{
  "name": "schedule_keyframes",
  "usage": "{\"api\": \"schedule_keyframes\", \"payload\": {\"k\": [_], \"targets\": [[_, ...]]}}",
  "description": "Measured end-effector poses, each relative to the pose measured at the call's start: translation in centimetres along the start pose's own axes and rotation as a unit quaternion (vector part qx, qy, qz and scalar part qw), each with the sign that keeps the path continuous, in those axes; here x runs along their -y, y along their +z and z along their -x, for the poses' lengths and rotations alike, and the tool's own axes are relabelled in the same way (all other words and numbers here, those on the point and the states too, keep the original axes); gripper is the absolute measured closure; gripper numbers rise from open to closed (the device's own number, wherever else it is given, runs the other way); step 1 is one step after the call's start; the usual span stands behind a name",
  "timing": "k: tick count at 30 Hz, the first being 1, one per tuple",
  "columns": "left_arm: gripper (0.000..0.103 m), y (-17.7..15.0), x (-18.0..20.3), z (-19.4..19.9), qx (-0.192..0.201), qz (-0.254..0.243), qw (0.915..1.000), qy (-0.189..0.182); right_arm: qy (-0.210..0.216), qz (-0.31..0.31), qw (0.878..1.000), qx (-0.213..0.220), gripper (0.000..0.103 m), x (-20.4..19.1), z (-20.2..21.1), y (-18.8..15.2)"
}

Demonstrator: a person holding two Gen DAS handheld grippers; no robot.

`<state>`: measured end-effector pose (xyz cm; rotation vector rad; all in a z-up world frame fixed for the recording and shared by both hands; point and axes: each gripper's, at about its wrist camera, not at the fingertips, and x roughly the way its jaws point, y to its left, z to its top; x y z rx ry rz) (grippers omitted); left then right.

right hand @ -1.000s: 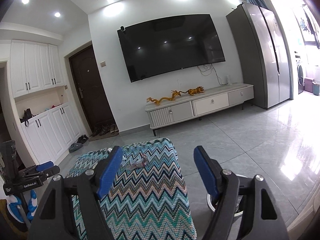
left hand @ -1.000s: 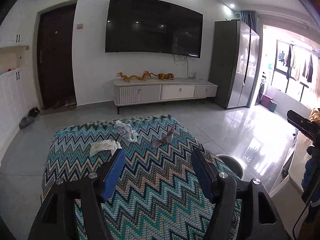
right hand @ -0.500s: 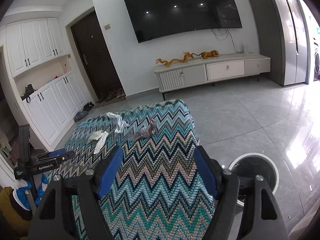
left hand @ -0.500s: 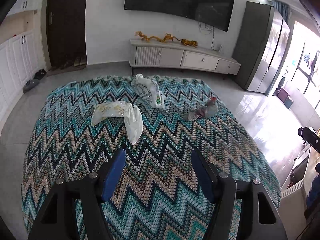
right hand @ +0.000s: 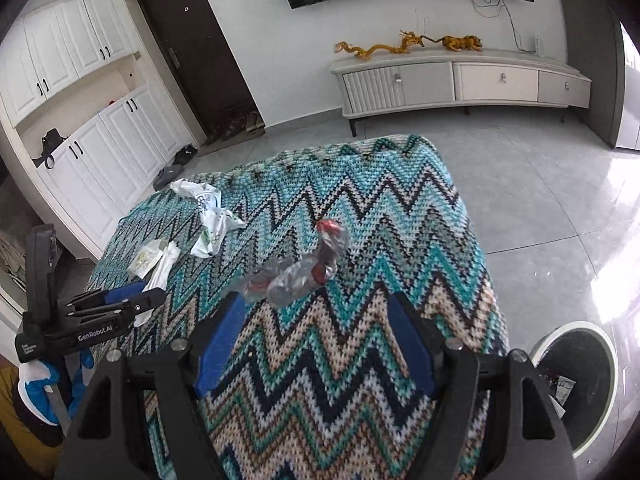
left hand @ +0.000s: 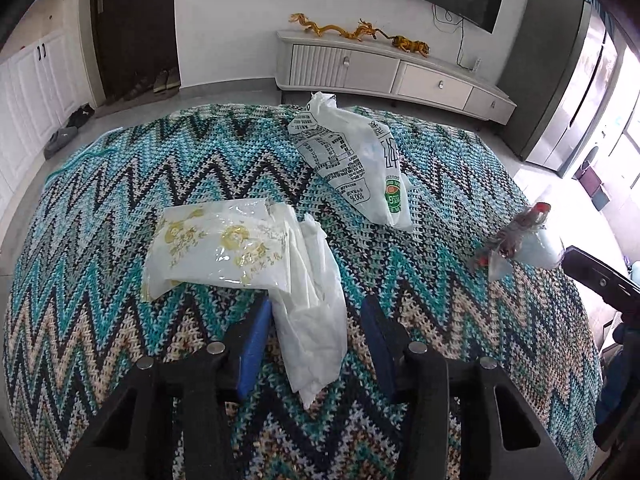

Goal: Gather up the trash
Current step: 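Grasp the white plastic bag with the left tool while the right tool grasps the clear red-capped bottle, then carry the bag and bottle over the bin and open both tools to drop them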

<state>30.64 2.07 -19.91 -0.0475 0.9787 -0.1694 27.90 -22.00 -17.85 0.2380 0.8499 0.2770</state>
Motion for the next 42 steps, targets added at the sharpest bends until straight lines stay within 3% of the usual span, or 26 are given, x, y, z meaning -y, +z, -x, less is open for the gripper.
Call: {"api": "schedule_keyframes", "payload": {"k": [3, 5, 7, 12, 21, 30, 37, 42], "targets": [[0.069, 0.2, 0.1, -0.7, 0.002, -0.001, 1.0000, -0.002, -0.002, -0.010, 1.000, -0.007, 0.032, 0.3, -2.3, 1.0], [0.087, 0.2, 0.1, -0.6, 0.000, 0.001, 0.9997, -0.023, 0.001, -0.022, 1.000, -0.010, 0.037, 0.6, -3.3, 1.4], [0.090, 0.0, 0.1, -0.5, -0.001, 0.000, 0.9995, -0.033, 0.006, -0.026, 1.000, -0.014, 0.053, 0.7, -4.2, 1.6], [0.093, -1.0, 1.1, 0.3, -0.001, -0.013, 0.9990, -0.043, 0.012, -0.028, 0.999, -0.023, 0.080, 0.6, -5.0, 1.4], [0.094, -2.9, 4.4, 4.2, 0.019, -0.048, 0.9979, -0.038, 0.030, -0.012, 0.999, -0.002, 0.084, -0.2, -0.8, -0.6], [0.094, -3.6, 8.7, 10.4, 0.057, -0.096, 0.9929, -0.040, 0.019, -0.003, 0.998, 0.058, 0.084, 1.0, 8.3, -2.4], [0.094, -3.6, 17.0, 13.6, 0.087, -0.173, 0.9799, -0.047, -0.024, -0.014, 0.993, 0.113, 0.084, 5.3, 16.4, -4.8], [0.094, -4.4, 24.3, 14.7, 0.124, -0.239, 0.9624, -0.035, -0.067, -0.047, 0.988, 0.134, 0.084, 10.5, 20.7, -7.0]]}}
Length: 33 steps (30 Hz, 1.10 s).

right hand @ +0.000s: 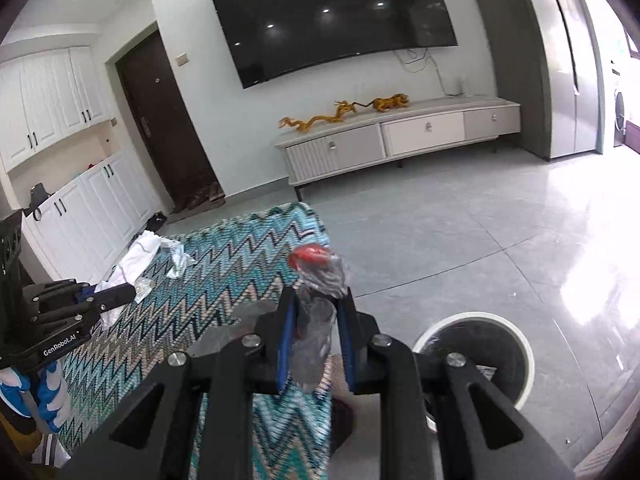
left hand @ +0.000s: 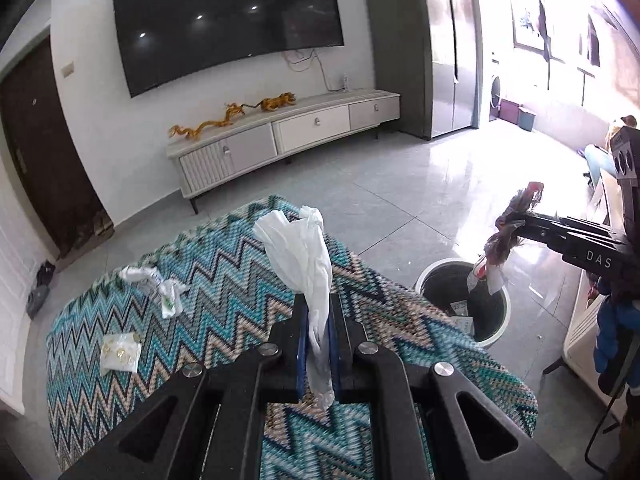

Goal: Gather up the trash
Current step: 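Carry the bag and bottle over the bin and open both tools to drop them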

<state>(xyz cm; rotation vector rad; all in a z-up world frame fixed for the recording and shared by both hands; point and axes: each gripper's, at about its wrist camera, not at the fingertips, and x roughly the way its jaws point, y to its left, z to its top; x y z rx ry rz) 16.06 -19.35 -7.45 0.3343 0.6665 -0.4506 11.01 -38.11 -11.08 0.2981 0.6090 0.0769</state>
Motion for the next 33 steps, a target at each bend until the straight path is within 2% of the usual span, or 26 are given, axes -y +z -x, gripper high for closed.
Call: {"api": "schedule_keyframes", "payload": {"k": [7, 13, 18, 22, 25, 29, 33], "targets": [[0.094, 2.5, 8.4, -0.9, 0.018, -0.070, 0.9969, -0.030, -0.047, -0.052, 0.997, 0.010, 0.084, 7.3, 2.8, -1.4], [0.094, 3.6, 13.1, -3.9, -0.001, -0.104, 0.9931, -0.055, -0.081, -0.077, 0.994, -0.003, 0.084, 11.8, 2.1, -2.5], [0.094, 4.7, 15.7, -8.2, -0.053, -0.101, 0.9884, -0.100, -0.105, -0.098, 0.989, -0.028, 0.084, 15.3, -0.2, -3.9], [0.094, 5.9, 17.6, -12.7, -0.107, -0.085, 0.9788, -0.153, -0.125, -0.116, 0.984, -0.053, 0.084, 18.1, -3.0, -5.1], [0.093, 6.5, 18.7, -16.2, -0.142, -0.068, 0.9713, -0.178, -0.142, -0.129, 0.979, -0.071, 0.084, 19.7, -5.3, -5.7], [0.092, 6.9, 19.9, -20.6, -0.185, -0.041, 0.9607, -0.204, -0.155, -0.142, 0.973, -0.097, 0.083, 21.5, -8.4, -6.7], [0.089, 6.2, 20.3, -23.6, -0.207, -0.026, 0.9544, -0.214, -0.165, -0.159, 0.966, -0.123, 0.081, 23.1, -11.1, -8.2]]}}
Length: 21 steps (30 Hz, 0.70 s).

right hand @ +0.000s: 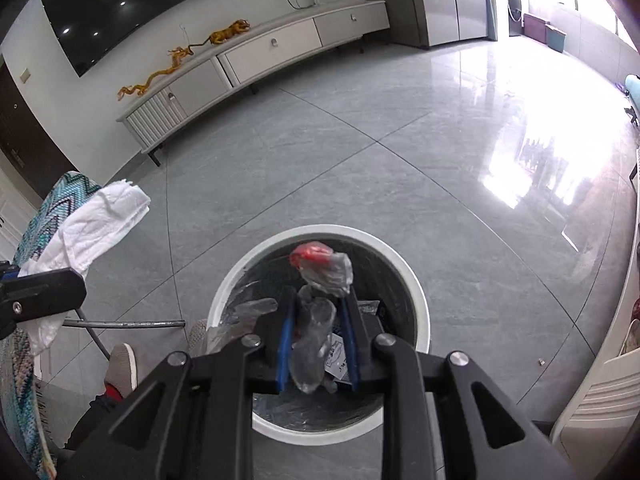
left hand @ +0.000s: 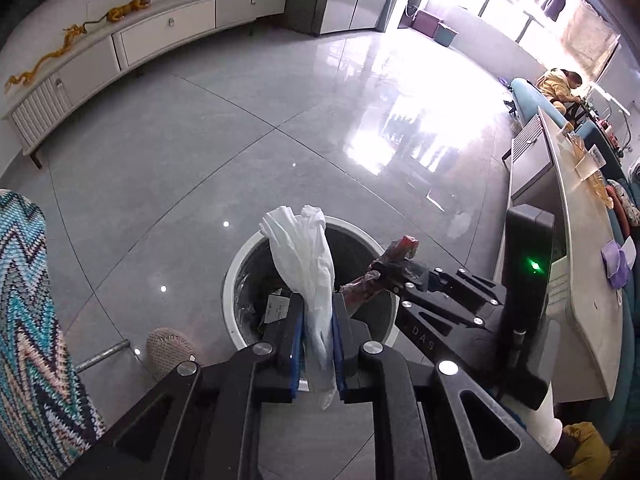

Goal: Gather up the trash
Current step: 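Carry the bag and bottle over the bin and open both tools to drop them, then move both tools back over the blanket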

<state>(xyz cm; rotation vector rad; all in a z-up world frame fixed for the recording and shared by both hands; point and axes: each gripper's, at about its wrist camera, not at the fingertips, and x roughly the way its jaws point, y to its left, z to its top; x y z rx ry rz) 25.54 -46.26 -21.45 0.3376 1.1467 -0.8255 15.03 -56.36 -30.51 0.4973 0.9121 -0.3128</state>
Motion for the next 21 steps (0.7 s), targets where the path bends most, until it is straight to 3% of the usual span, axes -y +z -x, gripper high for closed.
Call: {"api": "schedule_keyframes", "payload": {"k": [3, 5, 7, 14, 21], "targets": [[0.070, 0.0, -0.8, -1.6, -0.009, 0.017, 0.9998, -0.007, -0.005, -0.010, 1.000, -0.018, 0.081, 0.5, -2.3, -0.3], [0.048, -0.1, -1.2, -2.2, -0.009, 0.026, 0.9996, -0.004, -0.016, -0.014, 0.999, -0.030, 0.079, 0.8, -3.6, -0.5], [0.042, 0.0, -1.3, -2.5, -0.007, 0.030, 0.9995, -0.009, -0.032, -0.018, 0.999, -0.038, 0.071, 0.9, -4.7, -0.8], [0.042, -0.7, -2.0, -0.2, 0.016, 0.038, 0.9992, -0.001, -0.045, -0.011, 0.998, -0.046, 0.054, 0.3, -5.3, -1.4], [0.042, -3.4, -2.3, 7.6, 0.108, 0.023, 0.9914, 0.071, -0.049, -0.002, 0.999, -0.007, 0.051, -0.9, -0.3, -1.1]]}}
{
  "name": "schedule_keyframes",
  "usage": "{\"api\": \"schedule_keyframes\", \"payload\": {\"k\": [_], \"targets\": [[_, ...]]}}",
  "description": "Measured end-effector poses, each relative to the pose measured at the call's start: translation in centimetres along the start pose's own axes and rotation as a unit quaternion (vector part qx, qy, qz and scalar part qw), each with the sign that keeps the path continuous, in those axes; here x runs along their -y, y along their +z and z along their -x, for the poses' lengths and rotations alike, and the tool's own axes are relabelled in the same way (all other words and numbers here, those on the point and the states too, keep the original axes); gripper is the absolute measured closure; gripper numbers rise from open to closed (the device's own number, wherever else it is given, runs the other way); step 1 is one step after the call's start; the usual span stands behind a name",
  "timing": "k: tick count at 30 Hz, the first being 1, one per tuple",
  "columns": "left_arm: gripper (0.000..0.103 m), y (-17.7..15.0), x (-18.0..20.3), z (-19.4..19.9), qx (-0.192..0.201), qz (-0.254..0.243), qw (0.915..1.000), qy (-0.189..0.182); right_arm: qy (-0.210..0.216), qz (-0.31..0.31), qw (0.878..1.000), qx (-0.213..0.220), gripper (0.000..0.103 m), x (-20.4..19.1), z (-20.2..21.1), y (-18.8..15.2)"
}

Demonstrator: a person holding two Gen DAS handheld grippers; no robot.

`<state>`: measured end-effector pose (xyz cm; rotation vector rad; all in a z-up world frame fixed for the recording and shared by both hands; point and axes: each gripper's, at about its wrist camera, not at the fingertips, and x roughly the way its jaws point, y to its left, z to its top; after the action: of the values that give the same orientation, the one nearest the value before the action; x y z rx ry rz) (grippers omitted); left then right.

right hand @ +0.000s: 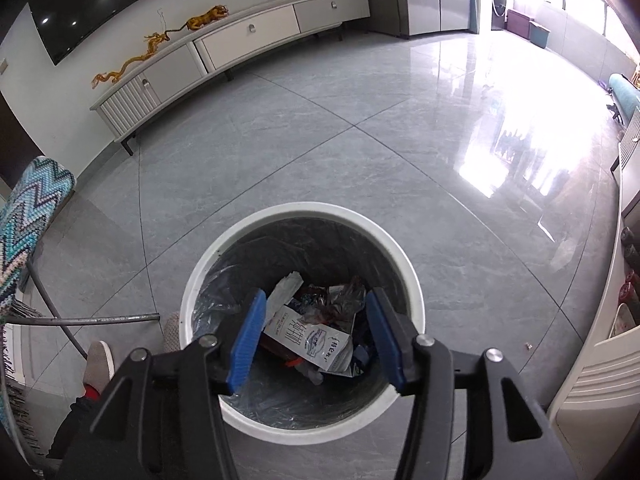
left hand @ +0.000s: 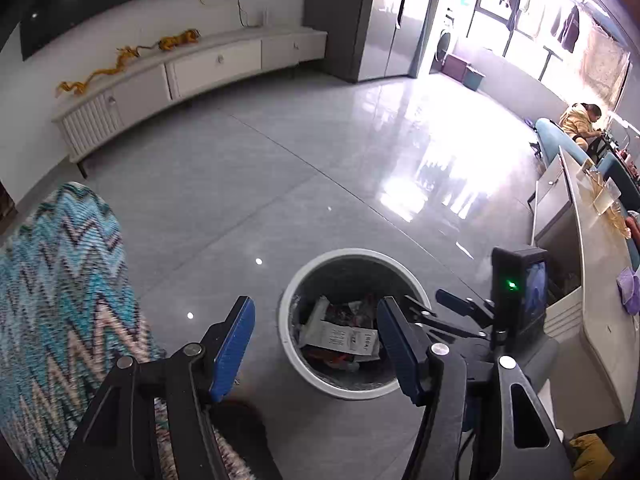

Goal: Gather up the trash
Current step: 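Move both tools back over the blanket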

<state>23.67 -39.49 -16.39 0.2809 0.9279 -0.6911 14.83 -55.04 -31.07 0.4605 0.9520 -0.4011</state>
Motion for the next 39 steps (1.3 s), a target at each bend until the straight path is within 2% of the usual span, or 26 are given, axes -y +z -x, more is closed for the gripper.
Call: {"api": "schedule_keyframes", "payload": {"k": [3, 5, 10, 11, 16, 26, 33, 39], "targets": [[0.042, -1.2, -0.8, 4.3, 0.055, -0.006, 0.9976, 0.042, -0.004, 0.004, 0.999, 0.034, 0.044, -0.7, 4.0, 0.0], [0.037, -2.1, -1.3, 7.0, 0.088, -0.005, 0.9936, 0.070, -0.008, 0.012, 0.998, 0.060, 0.039, -1.5, 6.8, -0.1], [0.030, -4.2, -2.8, 12.3, 0.136, -0.001, 0.9846, 0.109, -0.006, 0.028, 0.993, 0.116, 0.034, -3.5, 13.3, -0.4], [0.027, -4.5, -3.2, 13.2, 0.140, 0.001, 0.9835, 0.114, -0.002, 0.031, 0.992, 0.124, 0.034, -3.9, 14.4, -0.6], [0.023, -7.2, -4.7, 17.9, 0.166, -0.002, 0.9759, 0.141, 0.009, 0.052, 0.986, 0.160, 0.033, -6.1, 19.1, -1.3], [0.020, -11.6, -9.0, 25.8, 0.217, 0.026, 0.9590, 0.180, 0.033, 0.096, 0.970, 0.220, 0.028, -11.4, 27.5, -2.8], [0.018, -14.5, -12.9, 28.7, 0.236, 0.068, 0.9495, 0.196, 0.045, 0.131, 0.961, 0.238, 0.027, -15.1, 30.8, -3.7], [0.017, -16.8, -17.7, 29.7, 0.237, 0.111, 0.9410, 0.214, 0.053, 0.164, 0.953, 0.248, 0.026, -19.3, 32.3, -4.0]]}}
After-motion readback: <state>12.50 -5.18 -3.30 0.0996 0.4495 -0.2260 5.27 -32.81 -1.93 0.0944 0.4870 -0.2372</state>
